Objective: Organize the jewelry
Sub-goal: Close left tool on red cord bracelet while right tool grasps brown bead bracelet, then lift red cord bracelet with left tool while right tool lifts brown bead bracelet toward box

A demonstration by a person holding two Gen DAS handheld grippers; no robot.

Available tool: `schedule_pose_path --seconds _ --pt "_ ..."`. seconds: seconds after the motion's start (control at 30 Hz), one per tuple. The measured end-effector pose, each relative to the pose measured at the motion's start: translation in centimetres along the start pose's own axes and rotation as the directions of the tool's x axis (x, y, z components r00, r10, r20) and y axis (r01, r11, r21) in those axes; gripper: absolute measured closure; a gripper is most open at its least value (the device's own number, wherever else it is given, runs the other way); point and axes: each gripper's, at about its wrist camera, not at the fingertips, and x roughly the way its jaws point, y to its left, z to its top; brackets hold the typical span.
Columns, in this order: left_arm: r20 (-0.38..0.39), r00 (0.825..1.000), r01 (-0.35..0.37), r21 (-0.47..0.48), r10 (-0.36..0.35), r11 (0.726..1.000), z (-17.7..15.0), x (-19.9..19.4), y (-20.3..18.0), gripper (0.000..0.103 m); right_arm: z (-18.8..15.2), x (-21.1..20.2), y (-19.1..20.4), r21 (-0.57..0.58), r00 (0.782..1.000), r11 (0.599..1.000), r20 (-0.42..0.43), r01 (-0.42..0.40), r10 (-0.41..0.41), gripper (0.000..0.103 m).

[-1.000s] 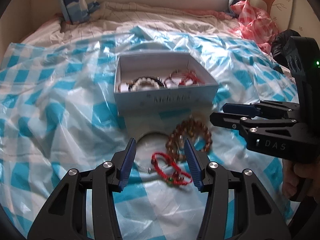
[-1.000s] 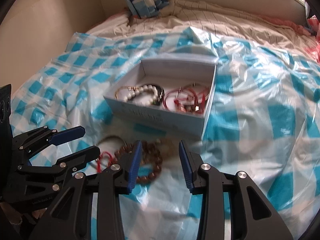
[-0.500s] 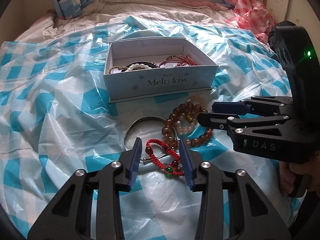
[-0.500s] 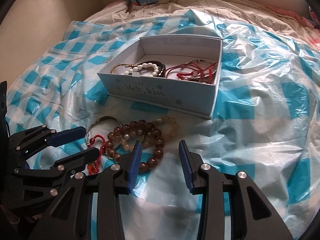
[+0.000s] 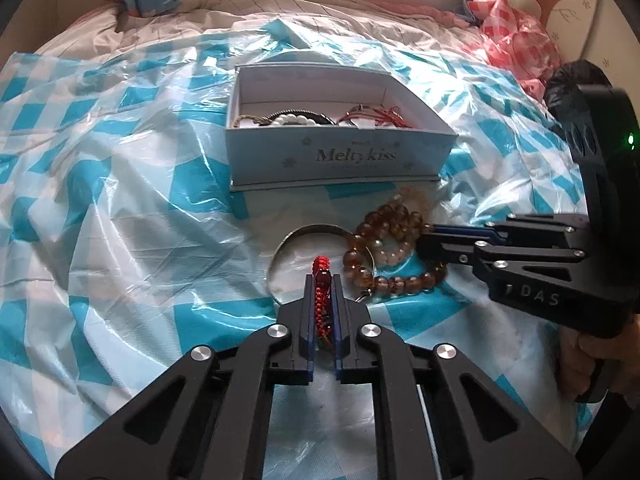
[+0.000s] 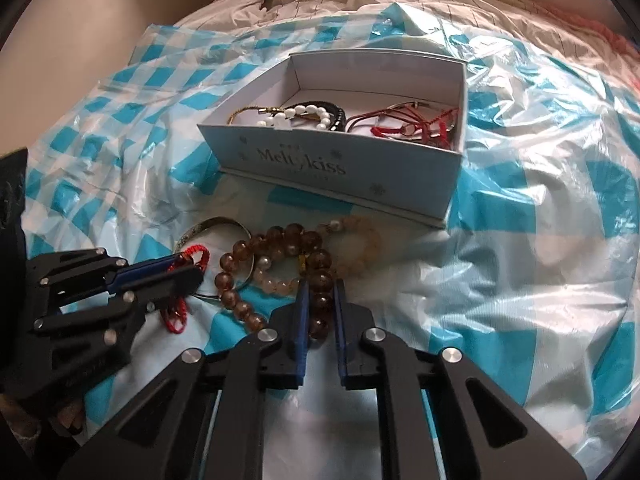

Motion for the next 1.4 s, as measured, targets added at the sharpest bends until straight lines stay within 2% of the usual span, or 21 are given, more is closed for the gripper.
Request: schedule_pose_path --seconds 0.33,0.4,0.7,1.0,1.4 --pt "0.038 0.998 0.058 -0.008 -0.057 0.998 0.8 -2.0 -0.8 0.099 -0.4 -3.4 -1.5 0.090 0.992 0.989 0.049 -0.117 0.112 0.091" --pt "0.046 0.996 0.071 -0.011 -0.070 0.997 0.9 -2.4 -1.1 0.099 -0.4 -4.5 -1.6 0.107 0.986 0.981 0.071 -0.161 0.154 0.091" --pt "0.104 0.987 0.125 -0.036 -0.121 0.991 1.8 -4.9 -1.4 0.098 0.3 -8.2 -1.8 0.142 0.959 0.956 0.162 -0.257 0.234 0.091" --pt "0.155 0.978 0.151 -0.063 -0.140 0.987 2.5 -7.1 -0.9 0.099 0.4 -10.7 -2.3 0.158 0.934 0.937 0.231 -0.312 0.272 0.091" --pt "0.195 0.967 0.175 -0.046 -0.163 0.983 2.8 -9.1 -1.8 0.098 0.3 -13.8 -2.1 0.159 0.906 0.919 0.295 -0.361 0.304 0.091"
